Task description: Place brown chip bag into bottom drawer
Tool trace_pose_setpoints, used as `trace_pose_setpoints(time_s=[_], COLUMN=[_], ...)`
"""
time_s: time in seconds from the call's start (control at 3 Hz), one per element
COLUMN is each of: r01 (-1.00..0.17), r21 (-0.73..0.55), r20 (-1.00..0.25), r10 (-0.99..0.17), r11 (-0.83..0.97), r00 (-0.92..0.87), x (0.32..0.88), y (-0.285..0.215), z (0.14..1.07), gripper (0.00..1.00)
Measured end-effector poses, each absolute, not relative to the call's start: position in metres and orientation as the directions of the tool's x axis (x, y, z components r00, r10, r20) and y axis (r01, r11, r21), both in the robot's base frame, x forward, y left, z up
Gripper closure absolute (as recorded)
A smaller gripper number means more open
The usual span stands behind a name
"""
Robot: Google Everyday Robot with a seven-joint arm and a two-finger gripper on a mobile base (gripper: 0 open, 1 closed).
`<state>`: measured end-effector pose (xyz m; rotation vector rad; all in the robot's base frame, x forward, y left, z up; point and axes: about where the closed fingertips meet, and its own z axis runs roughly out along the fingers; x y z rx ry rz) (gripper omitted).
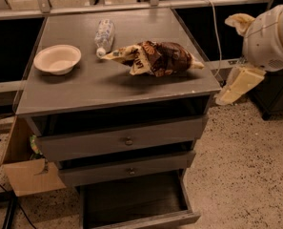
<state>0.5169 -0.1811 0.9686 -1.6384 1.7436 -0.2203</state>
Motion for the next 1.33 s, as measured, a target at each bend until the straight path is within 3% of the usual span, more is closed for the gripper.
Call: trace_pose_setpoints(time_s=[1.33], r01=[-0.749], r21=[-0.655], r20=[-0.392], r10=[-0.894], r11=[0.104], r00=[0.218], x=[0.576], y=[-0.149], z=[0.958], gripper=[0.0])
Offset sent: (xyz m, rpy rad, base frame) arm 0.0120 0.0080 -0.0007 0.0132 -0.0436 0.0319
